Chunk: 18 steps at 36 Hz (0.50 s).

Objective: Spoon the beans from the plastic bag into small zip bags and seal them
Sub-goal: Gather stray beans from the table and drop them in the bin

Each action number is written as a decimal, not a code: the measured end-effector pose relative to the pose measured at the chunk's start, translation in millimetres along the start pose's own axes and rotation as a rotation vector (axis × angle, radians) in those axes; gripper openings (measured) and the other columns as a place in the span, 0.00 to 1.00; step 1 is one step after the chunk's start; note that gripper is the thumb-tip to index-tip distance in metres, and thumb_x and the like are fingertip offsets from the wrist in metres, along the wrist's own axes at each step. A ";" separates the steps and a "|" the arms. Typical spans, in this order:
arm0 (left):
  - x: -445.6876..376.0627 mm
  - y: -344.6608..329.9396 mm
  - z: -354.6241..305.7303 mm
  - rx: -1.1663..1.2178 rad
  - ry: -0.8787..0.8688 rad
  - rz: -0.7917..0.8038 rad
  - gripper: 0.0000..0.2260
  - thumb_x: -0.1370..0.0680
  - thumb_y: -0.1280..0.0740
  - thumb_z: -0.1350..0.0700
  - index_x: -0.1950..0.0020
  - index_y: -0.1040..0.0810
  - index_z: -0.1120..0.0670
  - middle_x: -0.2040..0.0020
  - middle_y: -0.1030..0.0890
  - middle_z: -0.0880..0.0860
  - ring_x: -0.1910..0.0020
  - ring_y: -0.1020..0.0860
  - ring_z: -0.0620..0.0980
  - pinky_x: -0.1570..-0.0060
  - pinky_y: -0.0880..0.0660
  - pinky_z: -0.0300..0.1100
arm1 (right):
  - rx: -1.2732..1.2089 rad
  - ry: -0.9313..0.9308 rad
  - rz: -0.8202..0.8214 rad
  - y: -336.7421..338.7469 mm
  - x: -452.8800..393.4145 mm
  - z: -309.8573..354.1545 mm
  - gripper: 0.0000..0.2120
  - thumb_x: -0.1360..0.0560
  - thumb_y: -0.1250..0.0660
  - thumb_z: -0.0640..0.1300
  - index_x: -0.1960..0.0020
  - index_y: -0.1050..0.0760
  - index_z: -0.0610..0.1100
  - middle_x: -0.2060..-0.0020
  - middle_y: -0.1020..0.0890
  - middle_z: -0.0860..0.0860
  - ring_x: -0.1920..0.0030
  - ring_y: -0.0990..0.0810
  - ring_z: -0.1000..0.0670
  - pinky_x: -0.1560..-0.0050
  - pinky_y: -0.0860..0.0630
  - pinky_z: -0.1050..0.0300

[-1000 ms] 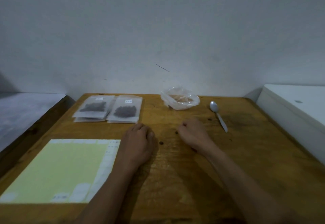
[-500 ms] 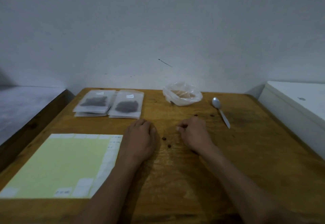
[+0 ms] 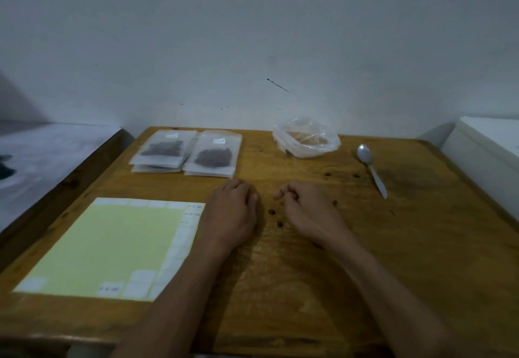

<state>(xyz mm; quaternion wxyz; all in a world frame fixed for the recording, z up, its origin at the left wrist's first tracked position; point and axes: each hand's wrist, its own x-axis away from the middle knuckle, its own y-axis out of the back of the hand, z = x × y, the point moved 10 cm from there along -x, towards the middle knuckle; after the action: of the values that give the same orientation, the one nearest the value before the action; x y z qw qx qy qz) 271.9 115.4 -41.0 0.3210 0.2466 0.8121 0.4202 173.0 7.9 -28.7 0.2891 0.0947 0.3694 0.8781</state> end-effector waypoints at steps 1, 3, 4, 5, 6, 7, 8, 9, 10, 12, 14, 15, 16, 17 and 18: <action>0.0 -0.1 0.0 -0.001 -0.002 -0.003 0.12 0.17 0.40 0.51 0.39 0.21 0.53 0.42 0.22 0.49 0.42 0.25 0.49 0.38 0.27 0.49 | 0.039 0.028 0.012 -3.2 0.4 3.2 0.12 0.18 0.42 0.40 0.47 0.19 0.47 0.51 0.19 0.58 0.49 0.22 0.58 0.51 0.28 0.61; -0.2 0.1 -0.3 -0.001 -0.013 -0.013 0.12 0.17 0.40 0.51 0.40 0.20 0.54 0.43 0.21 0.50 0.44 0.24 0.50 0.40 0.26 0.51 | 0.084 0.071 0.015 -5.8 1.9 6.9 0.13 0.20 0.41 0.39 0.44 0.18 0.47 0.47 0.17 0.54 0.47 0.20 0.55 0.48 0.26 0.61; -0.4 -0.1 -0.2 -0.001 -0.017 -0.015 0.12 0.18 0.40 0.51 0.41 0.20 0.54 0.44 0.21 0.50 0.45 0.24 0.50 0.41 0.26 0.51 | 0.097 0.082 0.014 -5.9 2.4 7.3 0.14 0.20 0.41 0.39 0.43 0.18 0.46 0.45 0.16 0.53 0.47 0.19 0.55 0.47 0.25 0.61; -0.3 0.0 -0.3 -0.002 -0.017 -0.015 0.12 0.18 0.40 0.51 0.42 0.20 0.53 0.45 0.21 0.50 0.46 0.24 0.49 0.43 0.25 0.51 | 0.103 0.085 0.019 -5.8 2.7 7.1 0.14 0.20 0.40 0.39 0.42 0.18 0.46 0.45 0.16 0.53 0.47 0.19 0.55 0.46 0.24 0.61; -0.1 0.2 -0.3 -0.004 -0.013 -0.012 0.12 0.18 0.40 0.51 0.43 0.20 0.53 0.46 0.21 0.50 0.47 0.24 0.49 0.43 0.25 0.51 | 0.111 0.085 0.029 -6.3 2.8 6.5 0.14 0.20 0.40 0.40 0.42 0.17 0.46 0.45 0.16 0.53 0.47 0.19 0.56 0.46 0.24 0.62; 0.1 0.9 -0.7 -0.005 -0.012 -0.013 0.12 0.18 0.40 0.51 0.43 0.20 0.54 0.46 0.21 0.50 0.48 0.24 0.49 0.44 0.25 0.51 | 0.123 0.084 0.039 -6.8 2.9 6.2 0.13 0.21 0.39 0.40 0.43 0.17 0.46 0.47 0.15 0.53 0.49 0.19 0.56 0.48 0.24 0.62; 0.2 1.2 -1.0 -0.008 -0.013 -0.013 0.12 0.18 0.40 0.51 0.43 0.20 0.54 0.45 0.21 0.50 0.47 0.24 0.50 0.43 0.25 0.51 | 0.142 0.083 0.048 -7.5 3.1 5.8 0.12 0.21 0.37 0.41 0.45 0.16 0.47 0.49 0.15 0.53 0.51 0.19 0.56 0.50 0.24 0.62; 0.4 1.4 -1.4 -0.015 -0.013 -0.012 0.12 0.18 0.40 0.51 0.42 0.20 0.55 0.44 0.21 0.51 0.46 0.24 0.50 0.42 0.25 0.51 | 0.161 0.086 0.053 -8.4 3.5 6.2 0.10 0.21 0.36 0.43 0.46 0.16 0.47 0.52 0.14 0.53 0.54 0.19 0.56 0.52 0.23 0.61; 0.6 1.4 -1.5 -0.021 -0.011 -0.009 0.13 0.18 0.40 0.51 0.41 0.20 0.55 0.43 0.21 0.51 0.44 0.24 0.51 0.41 0.26 0.51 | 0.177 0.093 0.055 -9.0 3.9 6.7 0.09 0.21 0.35 0.44 0.47 0.16 0.48 0.54 0.14 0.53 0.56 0.19 0.56 0.54 0.23 0.60; 0.7 1.3 -1.4 -0.027 -0.008 -0.005 0.13 0.18 0.40 0.51 0.40 0.20 0.56 0.42 0.21 0.52 0.43 0.24 0.51 0.40 0.27 0.50 | 0.179 0.116 0.047 -9.2 3.1 6.6 0.09 0.21 0.34 0.46 0.49 0.15 0.49 0.55 0.14 0.53 0.58 0.20 0.57 0.59 0.26 0.62; 0.8 1.3 -1.3 -0.022 -0.001 -0.004 0.13 0.18 0.39 0.51 0.39 0.21 0.55 0.40 0.21 0.52 0.42 0.24 0.51 0.39 0.27 0.49 | 0.148 0.125 0.044 -7.9 2.5 4.7 0.08 0.21 0.33 0.48 0.49 0.15 0.49 0.56 0.14 0.54 0.58 0.21 0.59 0.61 0.29 0.66; 0.9 1.3 -1.4 -0.019 0.004 -0.002 0.13 0.17 0.39 0.51 0.39 0.21 0.55 0.39 0.21 0.52 0.41 0.25 0.50 0.38 0.28 0.48 | 0.128 0.125 0.048 -7.3 2.4 4.0 0.08 0.21 0.32 0.48 0.49 0.14 0.50 0.57 0.14 0.55 0.58 0.21 0.60 0.61 0.30 0.68; 1.0 1.2 -1.3 -0.019 0.011 0.003 0.13 0.17 0.39 0.51 0.38 0.21 0.55 0.38 0.22 0.51 0.39 0.25 0.50 0.38 0.29 0.47 | 0.111 0.125 0.053 -7.2 2.0 3.3 0.07 0.22 0.31 0.48 0.48 0.14 0.50 0.58 0.14 0.56 0.59 0.21 0.61 0.62 0.30 0.70; 1.2 1.5 -1.2 -0.020 0.016 0.006 0.13 0.17 0.40 0.51 0.37 0.22 0.55 0.37 0.22 0.51 0.39 0.26 0.50 0.37 0.30 0.46 | 0.101 0.127 0.056 -7.3 1.9 3.3 0.07 0.22 0.30 0.48 0.49 0.14 0.50 0.59 0.14 0.56 0.61 0.21 0.62 0.63 0.32 0.72; 1.2 1.9 -1.3 -0.022 0.021 0.007 0.13 0.17 0.40 0.51 0.37 0.22 0.54 0.37 0.22 0.51 0.38 0.26 0.49 0.37 0.31 0.45 | 0.102 0.125 0.057 -7.5 1.7 3.8 0.06 0.23 0.29 0.48 0.49 0.14 0.50 0.60 0.14 0.56 0.62 0.22 0.63 0.65 0.32 0.73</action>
<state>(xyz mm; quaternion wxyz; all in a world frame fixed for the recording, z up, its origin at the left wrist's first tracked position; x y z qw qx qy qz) 270.4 116.6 -39.2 0.3137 0.2418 0.8099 0.4327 176.3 15.4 -31.3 0.2352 0.0651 0.4282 0.8701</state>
